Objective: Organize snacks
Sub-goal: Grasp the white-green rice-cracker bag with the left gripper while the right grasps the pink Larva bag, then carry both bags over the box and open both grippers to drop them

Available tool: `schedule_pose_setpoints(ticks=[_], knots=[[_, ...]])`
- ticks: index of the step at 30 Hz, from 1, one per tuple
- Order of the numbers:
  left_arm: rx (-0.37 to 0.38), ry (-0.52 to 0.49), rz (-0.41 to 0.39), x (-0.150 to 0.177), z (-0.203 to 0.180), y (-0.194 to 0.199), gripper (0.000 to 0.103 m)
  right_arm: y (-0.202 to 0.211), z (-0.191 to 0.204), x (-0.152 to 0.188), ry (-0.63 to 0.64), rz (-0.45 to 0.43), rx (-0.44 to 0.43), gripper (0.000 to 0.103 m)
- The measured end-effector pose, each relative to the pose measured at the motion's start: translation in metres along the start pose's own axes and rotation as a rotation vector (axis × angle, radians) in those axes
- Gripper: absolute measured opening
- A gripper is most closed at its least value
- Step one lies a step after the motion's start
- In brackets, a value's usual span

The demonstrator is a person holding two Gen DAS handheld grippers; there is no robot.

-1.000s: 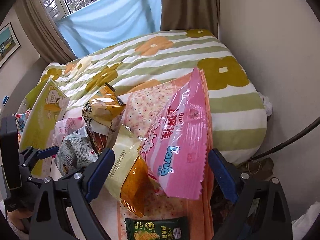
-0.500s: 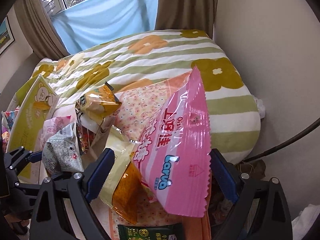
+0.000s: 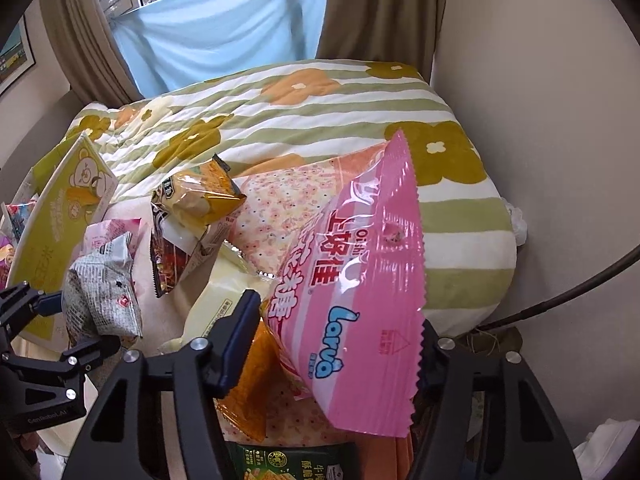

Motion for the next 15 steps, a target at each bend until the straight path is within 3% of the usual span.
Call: schedule_pose_setpoints(ticks=[3, 15], knots=[[0.003, 0.020, -0.017, -0.002, 0.001, 0.012, 0.062, 0.007, -0.001, -0.001, 0.004, -0.005, 0.004, 0.042], [-0.043, 0.153, -0.168, -0.012, 0.018, 0.090, 0.062, 0.066, 0.003, -0.013, 0.049, -0.080, -0.056, 0.042]])
Point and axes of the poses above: each gripper's, at about its wrist camera, not at the fingertips, and y roughly against the way its jaws point, z to its left, x to its underside, the point moved 2 cm from there along -y, roughly the way its jaws point, and after that the axes turned 1 degree about x, right-handed, at the moved point
